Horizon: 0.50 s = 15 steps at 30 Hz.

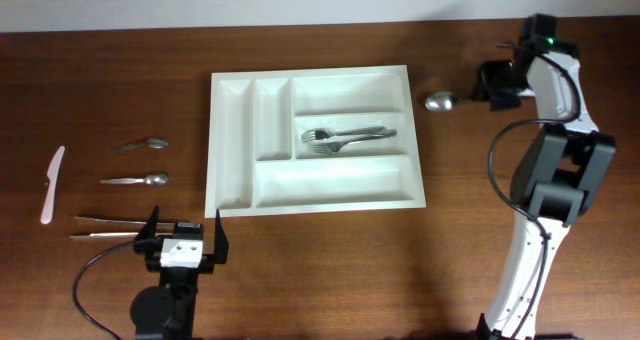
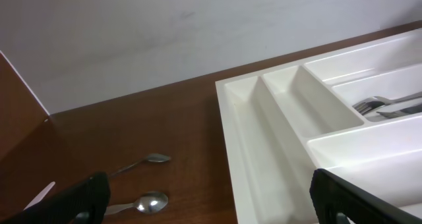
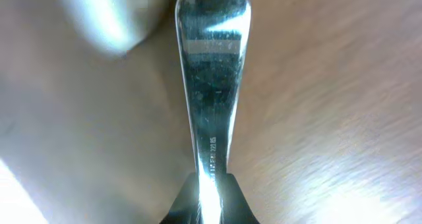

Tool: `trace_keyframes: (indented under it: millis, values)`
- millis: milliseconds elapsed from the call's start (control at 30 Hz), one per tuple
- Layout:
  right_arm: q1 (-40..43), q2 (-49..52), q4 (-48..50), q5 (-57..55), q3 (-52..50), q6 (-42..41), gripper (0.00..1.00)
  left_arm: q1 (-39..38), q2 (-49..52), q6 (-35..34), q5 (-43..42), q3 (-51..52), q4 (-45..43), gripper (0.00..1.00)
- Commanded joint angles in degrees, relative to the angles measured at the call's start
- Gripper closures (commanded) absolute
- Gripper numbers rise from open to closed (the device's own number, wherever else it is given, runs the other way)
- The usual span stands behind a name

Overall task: Pack container
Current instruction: 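Carry the spoon over the tray's upper right compartment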

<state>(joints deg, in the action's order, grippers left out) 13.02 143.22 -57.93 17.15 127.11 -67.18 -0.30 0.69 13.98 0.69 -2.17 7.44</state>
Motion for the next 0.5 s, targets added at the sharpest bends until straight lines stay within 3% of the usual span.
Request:
trace_keyframes:
  millis: [0,333,467]
  values:
    - [-2.6,0.4,0.1,3.1,4.7,1.0,0.96,0.2,-0.3,0.7,0.2,0.4,-0.2,0.01]
    - [-10.3,0.4,-2.9,6.4,12.6,0.3,0.96,0.2,-0.3,0.7,0.2,0.4,-0.2,0.01]
    - [-14.4,0.4,-5.9,6.4,12.7,-5.7,0.96,0.2,-0.3,0.7,0.2,0.4,-0.2,0.01]
